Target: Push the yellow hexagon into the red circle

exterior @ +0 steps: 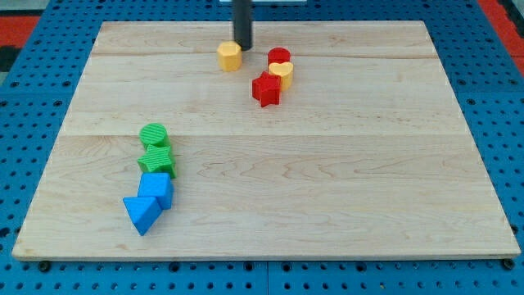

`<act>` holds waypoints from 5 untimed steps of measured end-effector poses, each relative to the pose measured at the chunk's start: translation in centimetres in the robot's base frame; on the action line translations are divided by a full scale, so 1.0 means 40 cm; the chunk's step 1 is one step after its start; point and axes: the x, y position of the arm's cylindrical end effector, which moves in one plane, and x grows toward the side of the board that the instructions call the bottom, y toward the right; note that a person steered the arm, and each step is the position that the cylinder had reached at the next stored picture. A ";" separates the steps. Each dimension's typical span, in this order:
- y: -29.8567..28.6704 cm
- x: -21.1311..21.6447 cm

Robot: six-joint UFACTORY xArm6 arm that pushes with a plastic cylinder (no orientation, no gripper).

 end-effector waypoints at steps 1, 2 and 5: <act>-0.019 0.000; -0.019 0.004; -0.258 -0.109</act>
